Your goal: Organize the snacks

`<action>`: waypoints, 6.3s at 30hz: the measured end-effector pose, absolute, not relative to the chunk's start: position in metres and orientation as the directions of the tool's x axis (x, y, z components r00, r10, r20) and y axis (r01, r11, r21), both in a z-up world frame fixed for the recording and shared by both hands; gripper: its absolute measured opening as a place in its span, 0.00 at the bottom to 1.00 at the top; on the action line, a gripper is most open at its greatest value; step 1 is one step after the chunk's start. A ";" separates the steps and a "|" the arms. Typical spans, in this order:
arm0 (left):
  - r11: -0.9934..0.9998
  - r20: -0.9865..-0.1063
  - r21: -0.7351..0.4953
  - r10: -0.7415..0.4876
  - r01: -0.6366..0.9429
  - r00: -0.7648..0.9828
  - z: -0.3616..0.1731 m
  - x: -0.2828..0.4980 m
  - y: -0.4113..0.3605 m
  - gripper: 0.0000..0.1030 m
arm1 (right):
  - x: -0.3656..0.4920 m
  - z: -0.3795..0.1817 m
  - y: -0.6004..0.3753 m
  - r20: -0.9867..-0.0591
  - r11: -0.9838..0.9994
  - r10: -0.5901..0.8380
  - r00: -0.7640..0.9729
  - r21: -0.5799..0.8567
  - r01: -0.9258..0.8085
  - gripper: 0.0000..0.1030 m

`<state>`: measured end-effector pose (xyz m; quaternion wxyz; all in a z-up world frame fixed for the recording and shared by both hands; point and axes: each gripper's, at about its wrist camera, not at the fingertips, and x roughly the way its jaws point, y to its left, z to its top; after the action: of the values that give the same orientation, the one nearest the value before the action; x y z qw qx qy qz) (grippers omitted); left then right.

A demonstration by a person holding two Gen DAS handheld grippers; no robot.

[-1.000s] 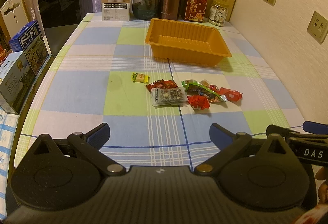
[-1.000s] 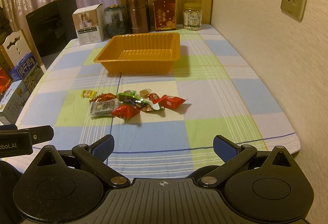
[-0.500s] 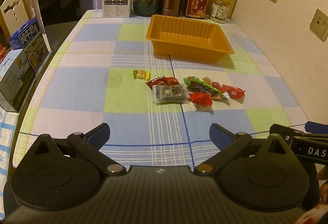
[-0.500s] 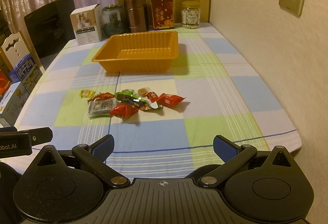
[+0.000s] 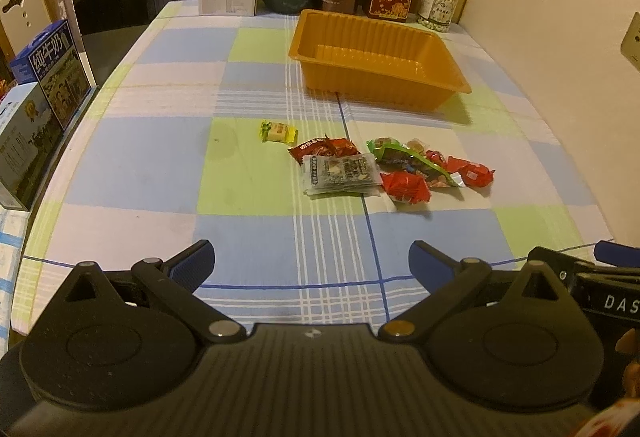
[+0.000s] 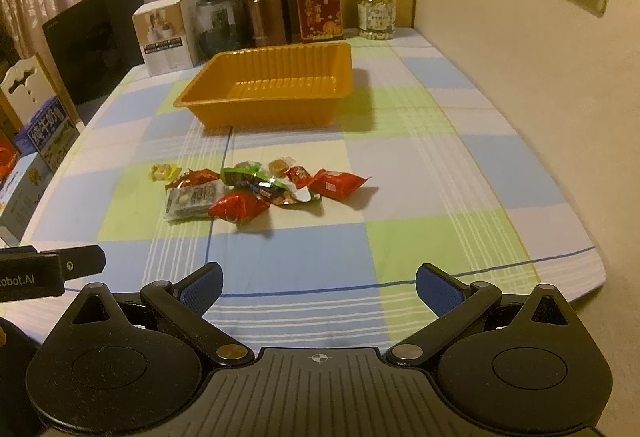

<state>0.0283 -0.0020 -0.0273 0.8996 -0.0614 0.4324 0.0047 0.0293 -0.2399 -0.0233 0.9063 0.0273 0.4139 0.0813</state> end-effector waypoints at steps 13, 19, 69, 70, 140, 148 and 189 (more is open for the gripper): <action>0.994 -0.786 -0.104 -0.060 -0.036 0.615 -0.062 0.069 0.009 0.99 | 0.064 -0.053 -0.235 -0.741 0.977 0.212 0.637 0.144 -0.157 0.99; 0.993 -0.778 -0.111 -0.102 0.024 0.620 -0.077 0.094 0.008 0.93 | 0.085 -0.068 -0.231 -0.750 0.974 0.225 0.622 0.162 -0.157 0.84; 0.800 -0.763 0.080 -0.335 0.595 0.553 -0.105 0.151 -0.014 0.49 | 0.156 -0.100 -0.190 -0.760 0.932 0.343 0.551 0.349 -0.099 0.27; 0.795 -0.768 0.082 -0.333 0.600 0.546 -0.106 0.154 -0.017 0.50 | 0.154 -0.100 -0.191 -0.763 0.935 0.337 0.551 0.341 -0.099 0.27; 0.982 -0.703 -0.045 -0.160 0.181 0.693 -0.015 0.298 -0.030 0.33 | 0.302 -0.026 -0.212 -0.631 0.961 0.275 0.726 0.192 -0.197 0.27; 0.983 -0.721 -0.044 -0.155 0.179 0.675 -0.028 0.332 -0.032 0.33 | 0.335 -0.038 -0.205 -0.654 0.959 0.282 0.702 0.211 -0.189 0.27; 0.994 -0.709 -0.073 -0.108 0.079 0.697 -0.030 0.306 -0.002 0.39 | 0.337 -0.037 -0.222 -0.669 0.943 0.312 0.674 0.303 -0.136 0.71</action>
<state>0.3065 -0.0019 -0.0298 0.9211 -0.0185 0.3856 -0.0507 0.3367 -0.2216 -0.0366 0.9078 0.1146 0.3841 0.1234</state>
